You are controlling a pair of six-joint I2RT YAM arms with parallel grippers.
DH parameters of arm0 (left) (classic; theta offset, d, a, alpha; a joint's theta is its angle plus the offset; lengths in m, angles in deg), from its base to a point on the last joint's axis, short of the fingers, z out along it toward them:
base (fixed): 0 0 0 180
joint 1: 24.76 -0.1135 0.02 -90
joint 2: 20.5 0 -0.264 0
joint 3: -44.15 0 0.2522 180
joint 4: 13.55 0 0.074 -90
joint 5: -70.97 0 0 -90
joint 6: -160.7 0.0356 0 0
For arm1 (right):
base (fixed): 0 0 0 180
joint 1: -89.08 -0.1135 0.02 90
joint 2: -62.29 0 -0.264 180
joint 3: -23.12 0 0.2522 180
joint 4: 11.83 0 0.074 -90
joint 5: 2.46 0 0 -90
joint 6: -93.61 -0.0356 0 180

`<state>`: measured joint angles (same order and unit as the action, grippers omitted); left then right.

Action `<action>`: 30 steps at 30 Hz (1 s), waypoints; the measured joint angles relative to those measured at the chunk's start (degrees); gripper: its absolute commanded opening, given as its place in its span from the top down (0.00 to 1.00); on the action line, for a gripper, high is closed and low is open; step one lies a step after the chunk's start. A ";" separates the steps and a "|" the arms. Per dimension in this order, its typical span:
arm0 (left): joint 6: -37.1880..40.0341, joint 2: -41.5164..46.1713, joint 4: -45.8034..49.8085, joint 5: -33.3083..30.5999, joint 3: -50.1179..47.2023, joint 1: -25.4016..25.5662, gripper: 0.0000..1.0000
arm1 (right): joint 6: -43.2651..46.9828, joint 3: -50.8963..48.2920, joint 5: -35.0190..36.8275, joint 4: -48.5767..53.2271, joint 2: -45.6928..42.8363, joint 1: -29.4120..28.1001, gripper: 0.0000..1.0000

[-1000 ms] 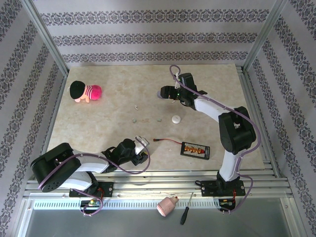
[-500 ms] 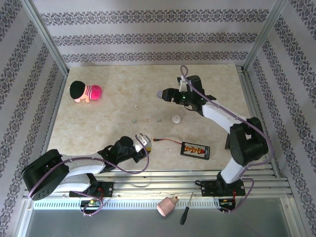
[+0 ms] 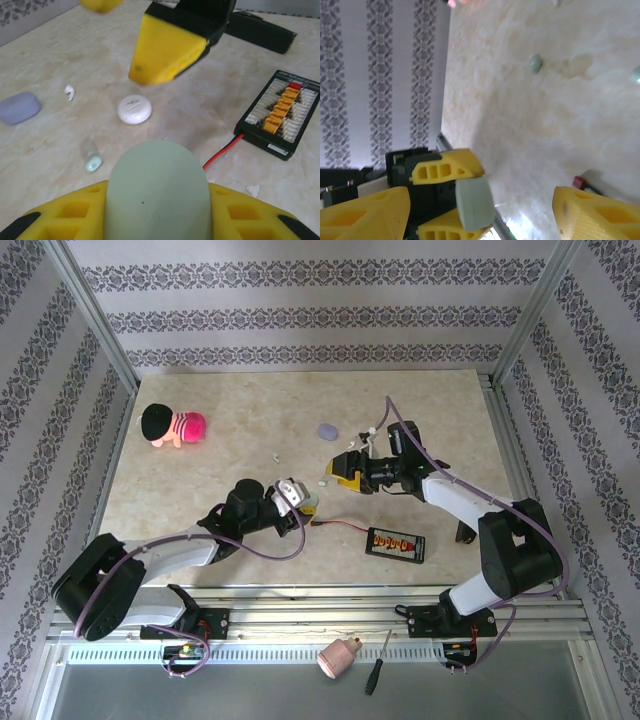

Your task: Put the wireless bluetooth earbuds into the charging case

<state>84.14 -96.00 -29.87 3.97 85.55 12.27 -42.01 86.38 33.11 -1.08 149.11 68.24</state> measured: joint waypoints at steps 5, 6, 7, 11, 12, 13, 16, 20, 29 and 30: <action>1.49 -1.88 -1.09 4.00 2.05 0.00 0.64 | -2.95 -1.03 -2.64 -2.51 -0.20 -1.92 0.37; 1.64 -1.99 -1.51 4.35 2.27 0.00 0.64 | -3.54 -1.09 -2.93 -3.13 -0.20 -2.21 0.40; 1.68 -2.05 -1.88 4.72 2.47 0.00 0.64 | -4.04 -1.18 -3.28 -3.61 -0.20 -2.49 0.42; 1.84 -2.56 -3.56 5.31 3.08 -0.02 0.64 | -5.25 -1.27 -4.55 -4.72 -0.20 -3.41 0.47; 1.84 -2.80 -3.89 5.29 3.23 -0.02 0.64 | -5.42 -1.31 -4.94 -4.92 -0.20 -3.43 0.49; 1.84 -2.99 -4.09 5.29 3.37 -0.02 0.64 | -5.51 -1.38 -4.94 -5.07 -0.20 -3.43 0.52; 1.84 -3.67 -5.38 5.05 3.87 -0.02 0.64 | -5.75 -2.01 -5.18 -5.40 -0.20 -3.39 0.61; 1.84 -4.20 -6.45 5.07 3.98 -0.02 0.64 | -5.70 -2.38 -4.92 -5.38 -0.20 -3.39 0.66; 0.85 -6.51 -8.76 6.27 4.63 -0.85 0.58 | -5.68 -2.54 -4.28 -6.10 -0.20 -2.91 0.82; 0.59 -6.97 -9.44 6.60 4.63 -1.07 0.53 | -5.70 -2.54 -4.07 -6.19 -0.20 -2.89 0.82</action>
<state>84.73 -102.97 -39.31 10.57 90.18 11.20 -47.72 83.84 29.04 -7.26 148.92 65.36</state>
